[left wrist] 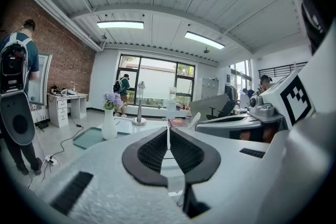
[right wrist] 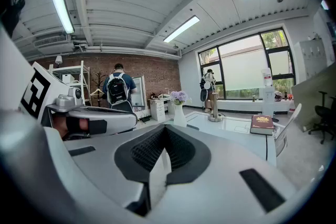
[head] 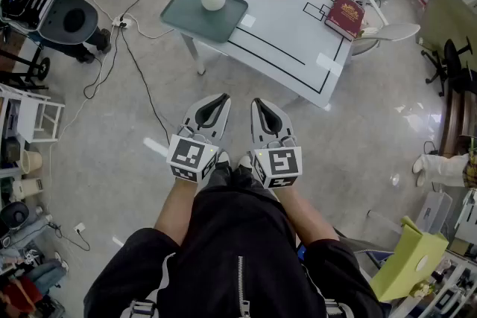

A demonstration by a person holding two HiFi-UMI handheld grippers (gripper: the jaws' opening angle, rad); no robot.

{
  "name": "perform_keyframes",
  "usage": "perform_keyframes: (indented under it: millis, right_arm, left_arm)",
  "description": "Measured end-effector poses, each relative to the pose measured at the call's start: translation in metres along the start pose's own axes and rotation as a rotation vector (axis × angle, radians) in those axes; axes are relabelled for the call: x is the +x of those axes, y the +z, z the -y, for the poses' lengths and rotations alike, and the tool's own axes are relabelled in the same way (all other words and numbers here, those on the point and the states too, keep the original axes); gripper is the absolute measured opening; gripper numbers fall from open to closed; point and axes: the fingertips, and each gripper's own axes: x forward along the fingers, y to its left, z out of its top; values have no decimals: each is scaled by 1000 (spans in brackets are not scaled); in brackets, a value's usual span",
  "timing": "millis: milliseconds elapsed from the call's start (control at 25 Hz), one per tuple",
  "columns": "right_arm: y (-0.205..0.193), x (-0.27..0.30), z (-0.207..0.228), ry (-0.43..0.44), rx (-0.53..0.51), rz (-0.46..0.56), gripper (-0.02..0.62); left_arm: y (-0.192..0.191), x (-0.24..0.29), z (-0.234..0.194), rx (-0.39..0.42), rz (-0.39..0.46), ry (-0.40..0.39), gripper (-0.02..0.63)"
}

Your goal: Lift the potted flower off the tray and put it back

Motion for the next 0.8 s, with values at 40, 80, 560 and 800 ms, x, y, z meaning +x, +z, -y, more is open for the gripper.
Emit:
perform_keyframes:
  millis: [40, 80, 560, 800]
  right_arm:
    - [0, -1, 2, 5, 0, 0, 6]
    - [0, -1, 5, 9, -1, -1, 6]
    - [9, -5, 14, 108, 20, 77, 8]
    - [5, 25, 11, 137, 12, 51, 8]
  left_arm:
    - [-1, 2, 2, -1, -2, 4, 18]
    - [-1, 3, 4, -2, -3, 8, 18]
    - [0, 10, 5, -22, -5, 75, 18]
    - [-2, 24, -23, -36, 1, 104, 18]
